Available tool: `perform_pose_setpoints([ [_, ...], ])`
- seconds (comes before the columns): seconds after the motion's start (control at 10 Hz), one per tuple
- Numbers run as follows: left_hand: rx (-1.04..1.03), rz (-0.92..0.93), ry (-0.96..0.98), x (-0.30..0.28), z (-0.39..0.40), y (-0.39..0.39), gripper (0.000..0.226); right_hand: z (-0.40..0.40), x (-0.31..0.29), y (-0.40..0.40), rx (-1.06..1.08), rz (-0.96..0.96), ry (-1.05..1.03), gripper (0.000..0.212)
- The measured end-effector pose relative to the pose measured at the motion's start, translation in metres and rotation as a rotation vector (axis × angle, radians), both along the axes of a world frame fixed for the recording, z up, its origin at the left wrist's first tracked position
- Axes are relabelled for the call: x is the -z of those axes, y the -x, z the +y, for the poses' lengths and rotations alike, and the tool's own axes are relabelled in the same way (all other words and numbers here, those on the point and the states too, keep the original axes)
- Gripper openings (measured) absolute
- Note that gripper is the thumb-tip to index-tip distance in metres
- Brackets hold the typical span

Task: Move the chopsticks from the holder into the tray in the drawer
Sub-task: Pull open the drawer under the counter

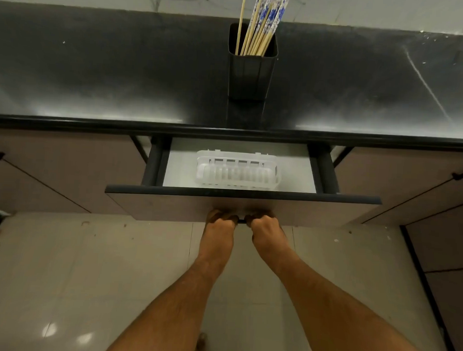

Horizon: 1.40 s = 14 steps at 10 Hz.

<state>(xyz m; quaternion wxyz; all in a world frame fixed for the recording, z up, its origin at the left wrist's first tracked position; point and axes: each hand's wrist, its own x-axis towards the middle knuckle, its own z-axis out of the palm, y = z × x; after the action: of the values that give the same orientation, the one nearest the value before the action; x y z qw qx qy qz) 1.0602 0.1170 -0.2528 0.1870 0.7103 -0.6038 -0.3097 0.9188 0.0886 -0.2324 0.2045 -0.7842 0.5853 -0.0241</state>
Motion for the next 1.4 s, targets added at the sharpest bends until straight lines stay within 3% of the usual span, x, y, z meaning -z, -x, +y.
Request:
perform_pose_setpoints([
  [0.3,-0.183,0.228,-0.048,0.000,0.080,0.016,0.028,0.072,0.004,0.011,0.015,-0.064,-0.036,0.018],
  [0.6,-0.118,0.250,-0.071,0.011,0.165,0.019,0.041,0.158,0.009,0.019,-0.032,-0.067,0.011,0.028],
  [0.7,-0.139,0.226,0.012,0.009,0.182,0.022,0.030,0.181,0.012,0.020,-0.021,-0.058,0.031,0.029],
  [0.8,-0.105,0.058,0.070,0.016,0.203,0.019,0.020,0.202,0.013,0.020,-0.023,-0.041,0.057,0.029],
  [1.0,-0.081,0.072,0.147,0.011,0.239,0.024,0.022,0.238,0.012,0.023,-0.002,-0.072,0.046,0.027],
  [1.2,-0.146,0.132,0.021,0.016,0.256,0.027,0.023,0.259,0.012,0.025,0.026,-0.064,0.053,0.013],
  [1.3,-0.103,0.026,0.052,0.010,0.256,0.024,0.022,0.261,0.012,0.021,0.008,-0.010,0.064,0.023],
  [1.4,0.071,-0.028,0.059,0.009,0.254,0.021,0.032,0.261,0.012,0.020,-0.007,-0.015,0.063,0.032],
])
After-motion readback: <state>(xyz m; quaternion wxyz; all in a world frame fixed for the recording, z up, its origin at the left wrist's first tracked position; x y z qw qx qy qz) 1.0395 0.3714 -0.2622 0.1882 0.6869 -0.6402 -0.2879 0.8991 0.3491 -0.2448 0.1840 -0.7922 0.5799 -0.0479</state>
